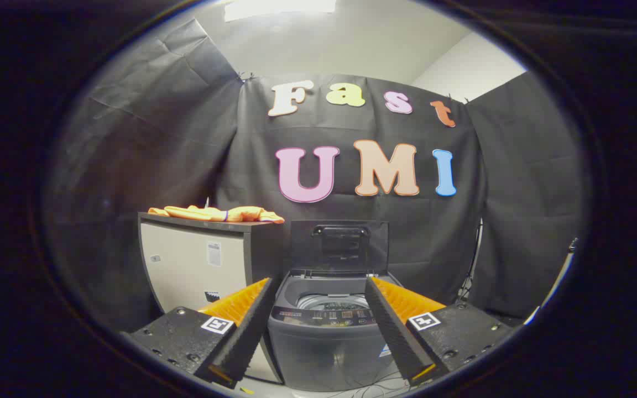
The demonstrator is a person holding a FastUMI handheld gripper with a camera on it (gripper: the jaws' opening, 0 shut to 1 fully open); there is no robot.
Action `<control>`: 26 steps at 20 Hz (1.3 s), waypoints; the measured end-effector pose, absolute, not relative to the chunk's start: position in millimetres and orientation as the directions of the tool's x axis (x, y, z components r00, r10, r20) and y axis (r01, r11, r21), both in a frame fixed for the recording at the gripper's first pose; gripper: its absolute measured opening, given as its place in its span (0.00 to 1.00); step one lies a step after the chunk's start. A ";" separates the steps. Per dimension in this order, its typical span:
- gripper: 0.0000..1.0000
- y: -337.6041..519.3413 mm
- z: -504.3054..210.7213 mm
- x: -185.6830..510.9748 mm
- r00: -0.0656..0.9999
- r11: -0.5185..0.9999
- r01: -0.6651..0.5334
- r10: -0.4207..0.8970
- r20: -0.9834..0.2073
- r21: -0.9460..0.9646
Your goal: Put the clothes into the washing machine and then close the washing machine lid.
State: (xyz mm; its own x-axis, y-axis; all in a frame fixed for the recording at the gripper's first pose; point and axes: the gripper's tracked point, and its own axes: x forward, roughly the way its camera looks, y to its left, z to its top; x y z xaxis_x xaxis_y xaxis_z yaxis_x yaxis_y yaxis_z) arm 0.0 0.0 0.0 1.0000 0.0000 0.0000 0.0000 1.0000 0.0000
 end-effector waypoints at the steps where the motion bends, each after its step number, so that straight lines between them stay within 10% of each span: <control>1: 0.99 -2.1 -1.1 -1.7 1.000 1.000 0.006 -0.006 -0.006 0.000; 26: 0.99 -9.7 -30.6 2.3 0.997 0.998 0.034 -0.030 -0.073 0.057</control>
